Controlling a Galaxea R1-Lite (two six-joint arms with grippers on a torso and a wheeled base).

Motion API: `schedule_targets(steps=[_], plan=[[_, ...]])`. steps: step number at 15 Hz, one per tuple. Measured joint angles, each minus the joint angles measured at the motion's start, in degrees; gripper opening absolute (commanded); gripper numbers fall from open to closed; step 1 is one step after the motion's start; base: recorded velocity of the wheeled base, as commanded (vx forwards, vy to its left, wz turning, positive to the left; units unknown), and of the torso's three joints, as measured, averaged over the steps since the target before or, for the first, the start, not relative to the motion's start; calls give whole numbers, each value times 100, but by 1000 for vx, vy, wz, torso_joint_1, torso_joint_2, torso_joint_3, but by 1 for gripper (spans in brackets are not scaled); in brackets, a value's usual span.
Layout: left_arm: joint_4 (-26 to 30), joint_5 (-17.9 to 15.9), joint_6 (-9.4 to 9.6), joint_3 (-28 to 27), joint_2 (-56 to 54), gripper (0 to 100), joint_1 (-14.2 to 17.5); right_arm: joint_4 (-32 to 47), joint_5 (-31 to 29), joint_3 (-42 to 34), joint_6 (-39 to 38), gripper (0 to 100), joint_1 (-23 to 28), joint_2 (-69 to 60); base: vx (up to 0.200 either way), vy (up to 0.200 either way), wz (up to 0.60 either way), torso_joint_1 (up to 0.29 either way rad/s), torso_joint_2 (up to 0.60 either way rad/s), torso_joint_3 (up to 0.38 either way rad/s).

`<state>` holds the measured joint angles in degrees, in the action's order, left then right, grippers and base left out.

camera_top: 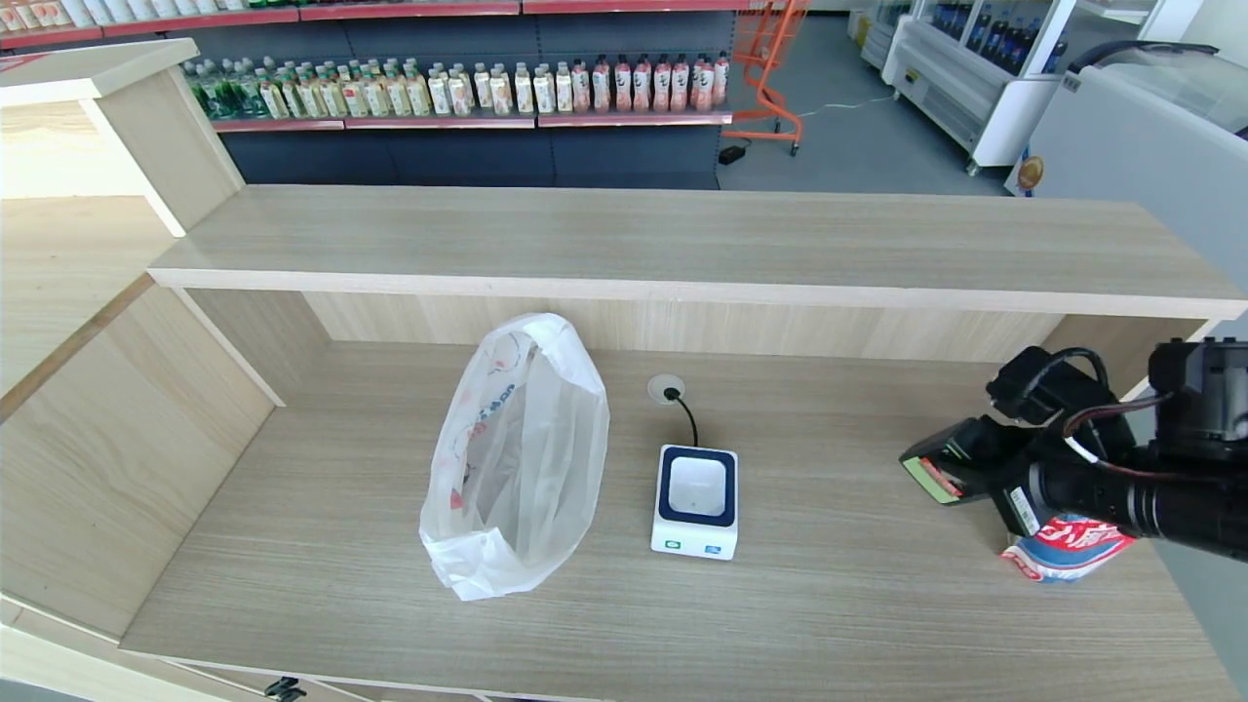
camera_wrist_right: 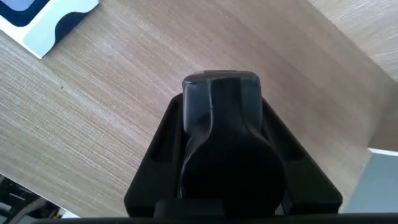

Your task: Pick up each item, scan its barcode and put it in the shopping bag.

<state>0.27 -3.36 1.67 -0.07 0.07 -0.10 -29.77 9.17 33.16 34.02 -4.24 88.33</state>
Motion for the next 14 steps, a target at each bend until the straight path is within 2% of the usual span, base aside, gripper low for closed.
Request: schedule_targets(steps=[2, 4, 8, 10, 12, 14], plan=[[0, 2, 0, 0, 0, 100, 0, -112, 233, -469, 1499, 0, 113, -768, 0, 0, 0, 0, 0, 0], [0, 0, -1, 0, 0, 100, 0, -116, 1084, -789, 3552, 0, 172, -1373, 0, 0, 0, 0, 0, 0], [0, -2, -1, 0, 0, 100, 0, -63, 2805, -929, 8315, 0, 129, -1747, 0, 0, 0, 0, 0, 0], [-2, 0, -1, 0, 0, 100, 0, 446, 3361, -931, 10423, 0, -88, -1675, 0, 0, 0, 0, 0, 0], [0, 2, -1, 0, 0, 100, 0, 1236, 3662, -922, 11704, 0, -564, -1456, 0, 0, 0, 0, 0, 0], [-2, 2, 0, 0, 0, 100, 0, 1302, 3955, -778, 12342, 0, -1215, -1234, 0, 0, 0, 0, 0, 0]])
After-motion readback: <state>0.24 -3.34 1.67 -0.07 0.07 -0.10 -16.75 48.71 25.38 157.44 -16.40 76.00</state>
